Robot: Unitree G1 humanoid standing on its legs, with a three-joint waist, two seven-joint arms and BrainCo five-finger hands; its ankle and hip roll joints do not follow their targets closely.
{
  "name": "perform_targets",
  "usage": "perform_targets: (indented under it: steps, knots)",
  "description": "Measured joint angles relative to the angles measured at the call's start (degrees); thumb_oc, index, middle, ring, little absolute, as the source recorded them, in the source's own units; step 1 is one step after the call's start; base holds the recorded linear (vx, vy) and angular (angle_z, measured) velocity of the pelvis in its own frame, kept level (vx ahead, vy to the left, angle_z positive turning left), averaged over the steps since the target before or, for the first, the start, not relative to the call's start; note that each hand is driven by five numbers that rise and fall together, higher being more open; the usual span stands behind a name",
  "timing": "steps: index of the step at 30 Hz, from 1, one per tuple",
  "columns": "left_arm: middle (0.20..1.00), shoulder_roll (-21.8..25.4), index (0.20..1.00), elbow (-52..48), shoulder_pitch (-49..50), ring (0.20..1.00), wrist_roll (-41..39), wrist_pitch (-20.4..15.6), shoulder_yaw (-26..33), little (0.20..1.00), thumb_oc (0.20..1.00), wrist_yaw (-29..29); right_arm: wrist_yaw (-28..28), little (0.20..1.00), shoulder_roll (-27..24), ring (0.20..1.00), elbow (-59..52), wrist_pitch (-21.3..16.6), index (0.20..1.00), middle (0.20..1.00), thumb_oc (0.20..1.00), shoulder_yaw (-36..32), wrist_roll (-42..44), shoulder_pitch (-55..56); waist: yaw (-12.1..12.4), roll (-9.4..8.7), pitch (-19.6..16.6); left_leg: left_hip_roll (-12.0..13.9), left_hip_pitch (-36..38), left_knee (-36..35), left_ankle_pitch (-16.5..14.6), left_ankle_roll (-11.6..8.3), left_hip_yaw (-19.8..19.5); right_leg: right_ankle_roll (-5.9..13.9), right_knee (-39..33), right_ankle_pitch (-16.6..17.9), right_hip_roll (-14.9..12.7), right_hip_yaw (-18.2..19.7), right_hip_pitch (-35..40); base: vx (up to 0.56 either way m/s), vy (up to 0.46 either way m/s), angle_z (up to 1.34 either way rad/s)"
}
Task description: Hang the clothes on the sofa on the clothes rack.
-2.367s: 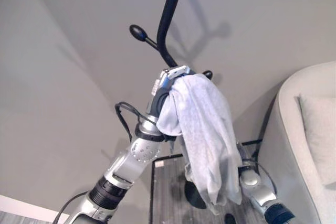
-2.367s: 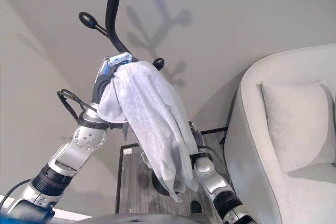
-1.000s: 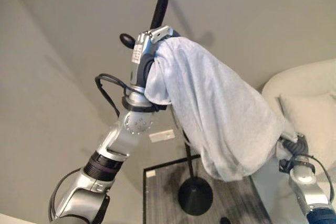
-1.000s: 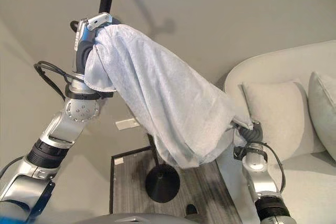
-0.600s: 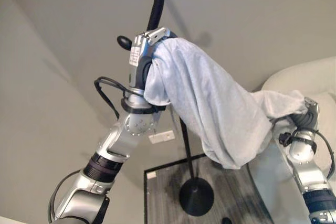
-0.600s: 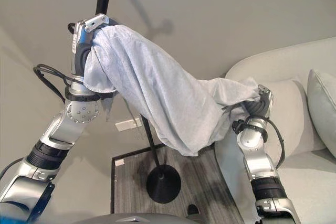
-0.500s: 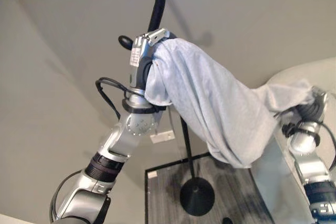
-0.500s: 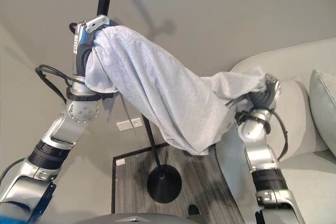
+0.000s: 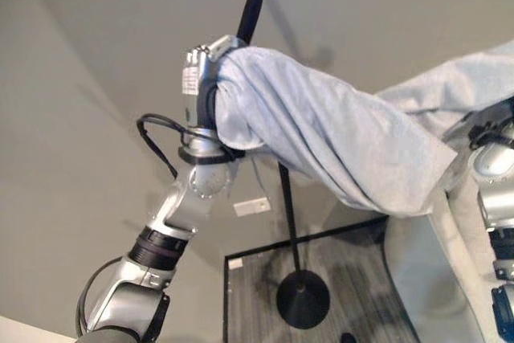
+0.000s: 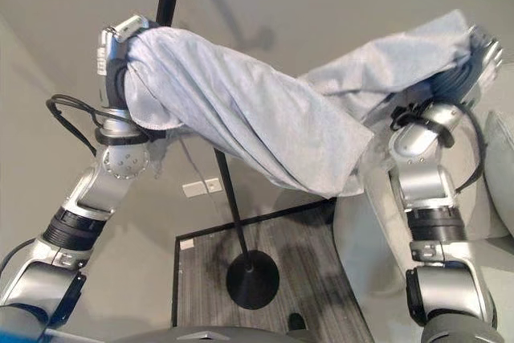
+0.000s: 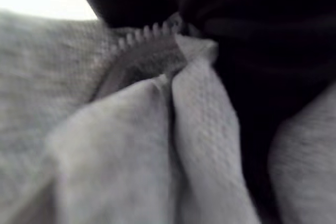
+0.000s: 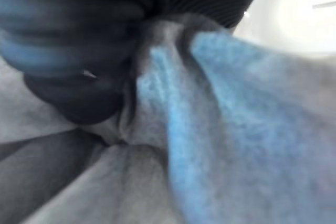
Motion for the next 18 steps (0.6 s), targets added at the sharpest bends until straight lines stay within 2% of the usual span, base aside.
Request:
perform_targets:
  steps: [8, 13, 17, 18]
  knots:
    - [0.200, 4.3, 0.200, 3.6, -1.4, 0.200, 0.0, 1.1, 1.4, 0.200, 0.200, 2.3, -0.3, 0.200, -5.0, 0.200, 1.2, 1.2, 0.200, 0.200, 0.200, 1.5, -1.0, -6.1, 0.1, -0.77, 0.5, 0.0, -0.3, 0.0, 0.0, 0.00, -0.6, 0.09, 0.0, -0.1, -0.1, -0.5, 0.0, 0.00, -0.005, 0.02]
    - [0.200, 5.1, 0.200, 8.3, -1.9, 0.200, -0.1, 1.9, 1.6, 0.200, 0.200, 2.7, 1.4, 0.200, -7.4, 0.200, 6.9, 1.2, 0.200, 0.200, 0.200, 6.7, -0.8, -13.1, 0.6, -1.07, 0.7, 0.1, -0.5, 0.0, 0.0, 0.01, -1.3, 0.07, -0.1, -0.2, -0.1, -1.2, 0.0, 0.01, -0.003, 0.07]
    - [0.200, 5.2, 0.200, 9.2, -1.5, 0.200, -0.4, 2.2, 2.0, 0.200, 0.200, 2.7, 4.7, 0.200, -7.7, 0.200, 11.4, 0.9, 0.200, 0.200, 0.200, 11.2, 0.3, -15.7, 2.0, -1.89, 1.1, 0.2, -0.6, 0.0, 0.1, 0.03, -1.5, 0.26, 0.0, -0.1, -0.1, -1.4, 0.2, 0.02, -0.018, 0.02]
    - [0.200, 6.0, 0.200, 9.8, -1.4, 0.200, -0.6, 2.1, 2.0, 0.200, 0.200, 2.7, 6.0, 0.200, -8.2, 0.200, 15.1, 0.8, 0.200, 0.200, 0.200, 14.1, 0.5, -17.2, 2.9, -2.26, 1.3, 0.2, -0.6, 0.0, 0.0, 0.01, -1.5, 0.30, 0.0, -0.1, 0.0, -1.6, 0.2, 0.00, -0.027, 0.04]
